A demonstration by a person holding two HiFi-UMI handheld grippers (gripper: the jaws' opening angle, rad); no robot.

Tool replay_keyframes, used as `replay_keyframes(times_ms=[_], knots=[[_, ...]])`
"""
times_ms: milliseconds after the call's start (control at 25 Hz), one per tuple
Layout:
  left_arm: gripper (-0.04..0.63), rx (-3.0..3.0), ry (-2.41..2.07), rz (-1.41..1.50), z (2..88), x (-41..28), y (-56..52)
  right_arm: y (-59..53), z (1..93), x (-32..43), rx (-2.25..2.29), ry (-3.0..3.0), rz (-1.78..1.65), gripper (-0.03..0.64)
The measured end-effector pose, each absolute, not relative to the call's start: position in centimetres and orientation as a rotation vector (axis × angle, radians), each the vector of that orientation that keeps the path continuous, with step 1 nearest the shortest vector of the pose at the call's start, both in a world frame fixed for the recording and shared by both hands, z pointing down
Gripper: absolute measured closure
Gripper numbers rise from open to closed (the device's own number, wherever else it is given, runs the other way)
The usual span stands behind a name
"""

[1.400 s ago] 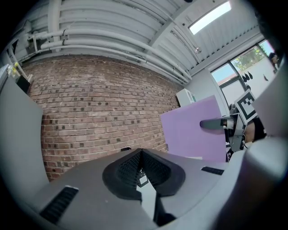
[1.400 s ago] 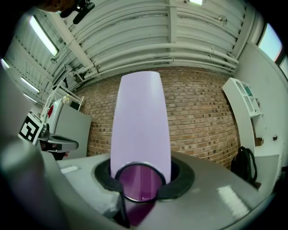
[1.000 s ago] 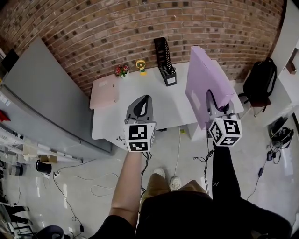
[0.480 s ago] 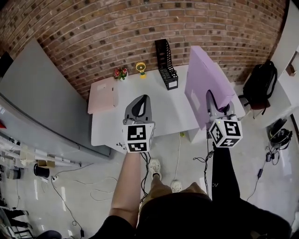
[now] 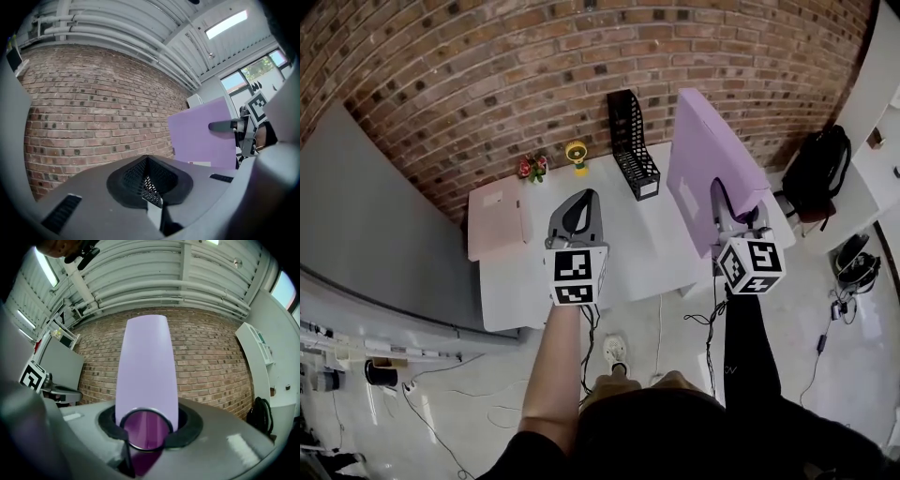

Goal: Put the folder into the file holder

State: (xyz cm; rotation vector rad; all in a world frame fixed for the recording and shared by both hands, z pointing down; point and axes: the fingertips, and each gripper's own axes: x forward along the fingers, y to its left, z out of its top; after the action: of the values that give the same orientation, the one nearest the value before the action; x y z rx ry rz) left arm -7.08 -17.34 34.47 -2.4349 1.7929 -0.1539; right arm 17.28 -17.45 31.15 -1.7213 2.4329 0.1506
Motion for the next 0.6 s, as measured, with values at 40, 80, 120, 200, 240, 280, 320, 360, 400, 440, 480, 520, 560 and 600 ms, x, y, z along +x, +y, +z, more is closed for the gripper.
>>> replay_keyframes(times_ms=[40, 80, 120, 200, 240, 280, 320, 360, 400, 440, 480, 520, 560, 600], knots=[[0.586, -2.447, 1.78, -0.149, 34.4, -7.4, -18.4, -18.4, 31.0, 16.8, -1.728, 2.43, 0.158, 0.486], [0.586, -2.459, 1.765, -0.145, 34.3, -7.8, -19.4, -19.2, 30.9, 16.2, -1.735, 2.429, 0.166, 0.486], [0.586, -2.47, 1.748, -0.141, 34.2, -8.1, -20.4, -20.1, 30.8, 15.7, -1.741, 2.429, 0.173, 0.486], [0.586, -2.485, 1.721, -0.137, 34.0, -8.8, -22.2, -21.6, 30.6, 14.7, -1.755, 2.425, 0.181, 0.485], [0.586, -2.492, 1.711, -0.136, 34.0, -9.2, -23.0, -22.3, 30.5, 14.1, -1.763, 2.422, 0.184, 0.486], [0.586, -2.498, 1.701, -0.135, 33.9, -9.7, -23.7, -23.0, 30.4, 13.6, -1.771, 2.418, 0.188, 0.485], [0.586, -2.505, 1.693, -0.135, 33.9, -10.2, -24.4, -23.6, 30.3, 13.1, -1.778, 2.414, 0.19, 0.485], [0.586, -2.511, 1.686, -0.135, 33.9, -10.7, -25.0, -24.2, 30.3, 12.5, -1.785, 2.409, 0.189, 0.485], [0.586, -2.517, 1.678, -0.134, 33.9, -11.1, -25.6, -24.8, 30.2, 12.1, -1.791, 2.403, 0.188, 0.485], [0.586, -2.523, 1.671, -0.135, 34.0, -11.5, -26.1, -25.4, 30.2, 11.6, -1.795, 2.398, 0.186, 0.485], [0.586, -2.528, 1.663, -0.136, 34.1, -11.9, -26.5, -26.0, 30.1, 11.1, -1.798, 2.394, 0.187, 0.485], [0.586, -2.534, 1.655, -0.139, 34.2, -12.3, -26.9, -26.5, 30.1, 10.6, -1.8, 2.392, 0.19, 0.485], [0.586, -2.54, 1.648, -0.142, 34.3, -12.7, -27.2, -27.1, 30.0, 10.0, -1.802, 2.392, 0.196, 0.485], [0.586, -2.545, 1.644, -0.143, 34.4, -13.2, -27.6, -27.6, 29.9, 9.5, -1.804, 2.392, 0.204, 0.485]])
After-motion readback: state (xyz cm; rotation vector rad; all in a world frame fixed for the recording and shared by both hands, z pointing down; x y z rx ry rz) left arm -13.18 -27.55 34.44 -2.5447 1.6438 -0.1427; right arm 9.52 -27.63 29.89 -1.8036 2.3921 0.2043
